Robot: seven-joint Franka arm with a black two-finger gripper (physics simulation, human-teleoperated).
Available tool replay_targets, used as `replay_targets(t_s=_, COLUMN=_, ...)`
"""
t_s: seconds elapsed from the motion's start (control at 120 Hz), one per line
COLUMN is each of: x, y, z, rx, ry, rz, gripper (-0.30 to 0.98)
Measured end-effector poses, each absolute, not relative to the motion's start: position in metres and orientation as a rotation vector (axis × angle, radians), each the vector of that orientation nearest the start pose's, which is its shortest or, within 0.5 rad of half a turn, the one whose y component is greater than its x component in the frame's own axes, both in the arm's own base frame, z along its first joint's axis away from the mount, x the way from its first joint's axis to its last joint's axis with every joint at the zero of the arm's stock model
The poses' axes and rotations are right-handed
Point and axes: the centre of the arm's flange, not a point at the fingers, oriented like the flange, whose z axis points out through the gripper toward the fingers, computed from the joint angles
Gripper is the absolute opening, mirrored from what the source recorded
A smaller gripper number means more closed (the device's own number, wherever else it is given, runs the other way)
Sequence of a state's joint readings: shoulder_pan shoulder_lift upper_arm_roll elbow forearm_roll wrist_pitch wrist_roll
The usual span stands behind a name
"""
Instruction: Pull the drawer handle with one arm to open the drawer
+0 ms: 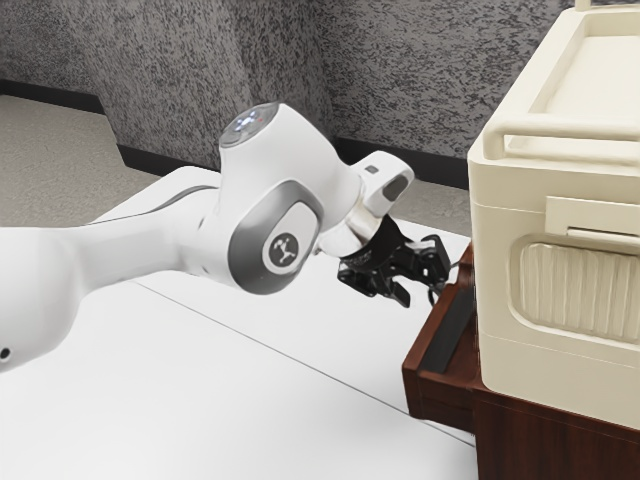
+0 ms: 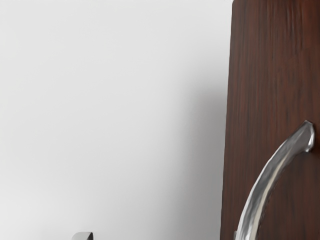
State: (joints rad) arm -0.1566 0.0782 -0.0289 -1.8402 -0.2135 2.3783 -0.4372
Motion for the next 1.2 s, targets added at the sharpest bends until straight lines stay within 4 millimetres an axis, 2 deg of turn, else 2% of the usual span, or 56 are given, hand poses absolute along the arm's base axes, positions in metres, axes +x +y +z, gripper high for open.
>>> replay_targets(t_s=0.175, x=0.611, y=-0.105, z=0.530, rx=-3.321, ry=-0.651, rz=-0.653, gripper=0.31)
replay_targets(t_s=0.567, x=0.610, y=-0.096, z=0.530, rx=-3.325, ry=-0.674, rz=-0.650, gripper=0.31)
replay_targets(t_s=0.817, x=0.605, y=-0.074, z=0.531, rx=-3.305, ry=-0.727, rz=-0.652, gripper=0.31)
replay_targets(t_s=1.2, x=0.604, y=-0.071, z=0.530, rx=-3.305, ry=-0.729, rz=-0.652, gripper=0.31)
